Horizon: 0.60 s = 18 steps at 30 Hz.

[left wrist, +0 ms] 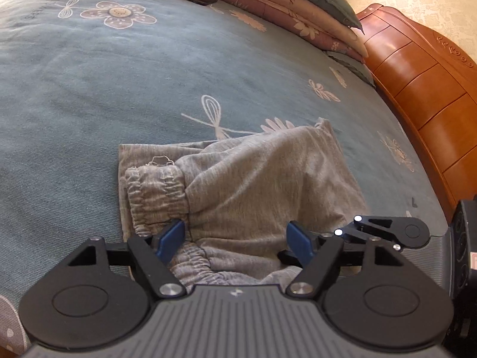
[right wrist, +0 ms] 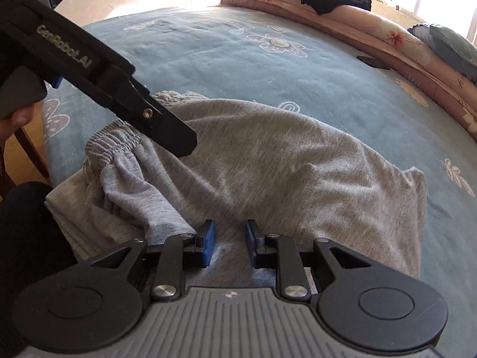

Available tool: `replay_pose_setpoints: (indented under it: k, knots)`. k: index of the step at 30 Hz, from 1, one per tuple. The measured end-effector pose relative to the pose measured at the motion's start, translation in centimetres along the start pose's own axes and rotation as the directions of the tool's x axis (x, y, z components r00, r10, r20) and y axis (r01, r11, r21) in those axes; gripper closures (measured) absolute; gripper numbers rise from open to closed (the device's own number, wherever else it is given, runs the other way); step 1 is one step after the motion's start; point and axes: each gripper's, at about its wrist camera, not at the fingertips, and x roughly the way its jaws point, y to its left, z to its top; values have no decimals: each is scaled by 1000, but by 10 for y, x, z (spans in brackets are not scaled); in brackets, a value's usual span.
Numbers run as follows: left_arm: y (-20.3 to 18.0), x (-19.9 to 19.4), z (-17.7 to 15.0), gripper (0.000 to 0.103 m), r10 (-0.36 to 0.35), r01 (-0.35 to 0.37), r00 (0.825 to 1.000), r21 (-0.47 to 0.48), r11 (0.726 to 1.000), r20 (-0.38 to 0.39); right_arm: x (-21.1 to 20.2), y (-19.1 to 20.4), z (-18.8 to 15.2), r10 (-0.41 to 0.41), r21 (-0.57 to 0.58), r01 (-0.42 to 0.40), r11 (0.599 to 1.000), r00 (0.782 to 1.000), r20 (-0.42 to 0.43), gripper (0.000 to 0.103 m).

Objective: Fold clothes

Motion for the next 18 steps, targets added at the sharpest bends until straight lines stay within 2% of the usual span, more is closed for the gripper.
replay_pose_setpoints:
  k: [2, 3, 5, 8, 10, 11, 13, 15, 16, 18]
  knots:
    - [5, -2, 6, 38, 25, -24, 1000, -35, 999, 18, 3, -4, 2, 12, 55, -13, 998, 1000, 28, 77]
    - [5, -3, 8, 38, 33, -32, 999, -44, 999, 16, 4, -6, 4, 17, 78, -19, 997, 999, 29, 77]
    - [3, -5, 11, 38, 55, -55, 998, -19, 998, 4, 1, -6, 2, 23, 97, -25, 995, 999, 24, 76]
    - [-3, -15, 10, 37, 70, -70, 998, 33, 997, -5, -24, -7, -15, 73, 89, -73, 993, 997, 11, 76]
    - [-12, -28, 12, 31, 86, -87, 996, 70, 994, 20, -48, -14, -25, 99, 116, -102, 988, 995, 32, 74]
    - [-19, -33, 14, 29, 57, -60, 998, 90, 994, 37, -61, -19, -29, 105, 133, -111, 985, 993, 50, 72]
    - [-33, -36, 19, 25, -31, 24, 998, 122, 992, 55, -80, -30, -36, 78, 152, -92, 984, 992, 99, 59]
    - [-52, -27, 25, 24, -121, 113, 992, 154, 982, 45, -78, -41, -38, 17, 185, -35, 982, 995, 101, 59]
    - [-61, -19, 27, 24, -142, 135, 989, 171, 976, 33, -76, -46, -40, -7, 205, -13, 979, 995, 98, 59]
    - [-74, 3, 30, 24, -149, 144, 989, 172, 974, 15, -62, -56, -46, -6, 271, -14, 962, 997, 73, 59]
